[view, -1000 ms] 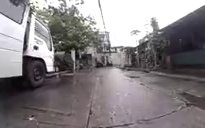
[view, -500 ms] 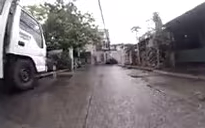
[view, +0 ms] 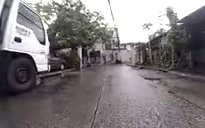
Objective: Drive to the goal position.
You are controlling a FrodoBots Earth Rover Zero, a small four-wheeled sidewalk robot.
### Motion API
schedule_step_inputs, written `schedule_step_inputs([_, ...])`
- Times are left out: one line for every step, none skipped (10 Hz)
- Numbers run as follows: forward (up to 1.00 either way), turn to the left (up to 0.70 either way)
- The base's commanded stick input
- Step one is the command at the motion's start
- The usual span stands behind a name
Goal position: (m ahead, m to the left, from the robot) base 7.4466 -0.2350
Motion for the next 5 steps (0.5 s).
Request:
schedule_step_inputs([1.0, 0.27])
schedule_step_inputs([1.0, 0.27])
schedule_step_inputs([1.0, 0.27])
schedule_step_inputs([1.0, 0.0])
schedule_step_inputs([1.0, 0.0])
